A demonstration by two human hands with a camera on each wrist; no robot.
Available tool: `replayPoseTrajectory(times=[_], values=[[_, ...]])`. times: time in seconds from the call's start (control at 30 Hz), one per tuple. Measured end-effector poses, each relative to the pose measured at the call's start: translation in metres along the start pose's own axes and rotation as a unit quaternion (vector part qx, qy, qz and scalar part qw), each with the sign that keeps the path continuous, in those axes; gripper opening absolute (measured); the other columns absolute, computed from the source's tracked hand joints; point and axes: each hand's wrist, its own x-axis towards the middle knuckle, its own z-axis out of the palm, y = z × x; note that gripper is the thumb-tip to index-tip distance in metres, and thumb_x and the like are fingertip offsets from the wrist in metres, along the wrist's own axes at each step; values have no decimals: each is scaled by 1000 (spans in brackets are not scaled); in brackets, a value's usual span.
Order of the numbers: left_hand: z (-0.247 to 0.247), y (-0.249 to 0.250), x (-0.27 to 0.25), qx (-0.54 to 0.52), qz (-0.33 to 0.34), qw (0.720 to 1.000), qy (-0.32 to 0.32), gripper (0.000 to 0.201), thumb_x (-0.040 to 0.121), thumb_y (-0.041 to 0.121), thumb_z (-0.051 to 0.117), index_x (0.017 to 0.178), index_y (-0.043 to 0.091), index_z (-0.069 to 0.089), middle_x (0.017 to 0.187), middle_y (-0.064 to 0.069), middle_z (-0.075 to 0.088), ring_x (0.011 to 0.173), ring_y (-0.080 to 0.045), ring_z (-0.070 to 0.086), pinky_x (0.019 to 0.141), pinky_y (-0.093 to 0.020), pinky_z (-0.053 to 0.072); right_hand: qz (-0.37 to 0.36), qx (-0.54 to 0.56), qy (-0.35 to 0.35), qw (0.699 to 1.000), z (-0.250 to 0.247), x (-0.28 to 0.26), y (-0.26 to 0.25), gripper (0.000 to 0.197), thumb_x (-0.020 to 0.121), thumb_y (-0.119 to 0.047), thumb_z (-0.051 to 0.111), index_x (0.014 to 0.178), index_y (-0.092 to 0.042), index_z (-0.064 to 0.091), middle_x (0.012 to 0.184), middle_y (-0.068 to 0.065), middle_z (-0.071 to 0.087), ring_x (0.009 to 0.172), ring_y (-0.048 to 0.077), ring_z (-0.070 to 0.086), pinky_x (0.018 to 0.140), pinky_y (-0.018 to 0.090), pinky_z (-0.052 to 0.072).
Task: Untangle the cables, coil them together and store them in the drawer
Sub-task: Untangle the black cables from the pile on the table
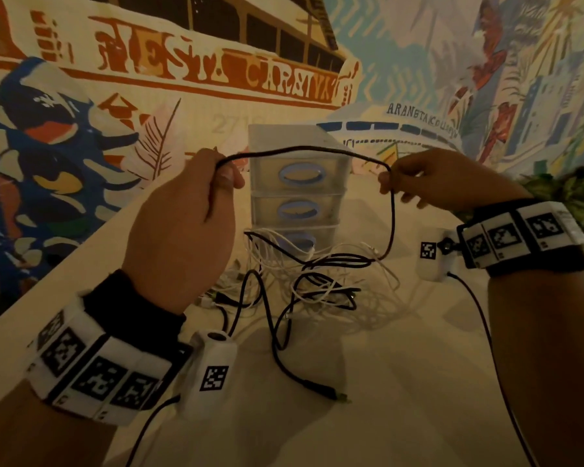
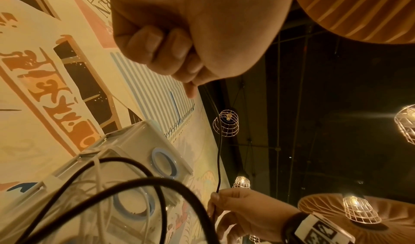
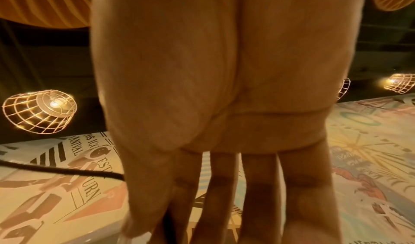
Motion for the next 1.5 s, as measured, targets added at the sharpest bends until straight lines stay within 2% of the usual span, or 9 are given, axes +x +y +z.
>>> replayPoseTrajectory(times=[0.17,0.4,0.53,0.6,0.77,1.03,1.17,1.3,1.5], values=[[3,6,-3,48,0,996,-75,22,105,35,37,103,26,57,56,2,49,48,-13,47,46,-34,39,3,143,23,989,-2,-1,-16,35,101,-45,56,96,-15,73,96,10,74,73,26,76,73,43,63],[3,12,-9,80,34,980,-177,18,96,49,44,95,35,55,59,9,51,52,-6,50,49,-16,33,-54,234,85,967,0,-8,-58,32,101,-35,59,95,-7,74,83,7,76,67,27,76,64,34,62],[6,18,-15,66,48,970,-228,16,92,56,49,85,42,52,73,42,51,67,20,49,58,-5,38,-59,212,93,971,6,-9,-66,33,101,-37,61,94,-8,75,79,5,76,63,25,76,59,31,61],[8,20,-17,74,57,958,-270,20,91,60,48,90,41,56,77,54,43,67,20,49,53,-8,36,-52,203,86,974,6,-10,-68,34,101,-37,60,93,-7,75,77,5,76,62,23,76,58,30,61],[22,24,-23,75,83,947,-300,32,91,66,43,103,42,61,61,22,49,70,12,51,52,-10,33,-39,183,29,982,8,-16,-77,37,105,-36,52,95,-4,69,73,9,75,59,25,75,57,34,63],[30,28,-26,54,103,944,-308,30,95,58,45,98,39,69,63,20,53,58,-6,53,57,-24,46,-64,211,0,975,18,-19,-100,32,107,-34,47,94,-9,63,74,13,75,57,25,74,52,28,60],[25,29,-26,38,82,961,-262,21,94,50,50,91,35,65,57,17,48,64,-4,53,53,-13,37,-57,157,40,985,17,-16,-88,26,104,-33,56,102,-10,67,74,9,76,56,20,74,54,32,62],[24,27,-23,6,59,971,-232,32,94,50,54,71,30,48,61,10,49,62,-8,51,52,-15,32,-21,37,-59,997,18,-18,-75,29,100,-38,61,105,-12,72,74,-2,78,61,15,75,60,30,63],[24,24,-23,25,68,972,-223,40,94,61,49,71,28,50,59,4,46,56,-15,47,51,-19,32,28,-67,-156,985,4,-25,-75,51,94,-59,57,80,-15,79,69,-7,77,66,11,75,79,34,63]])
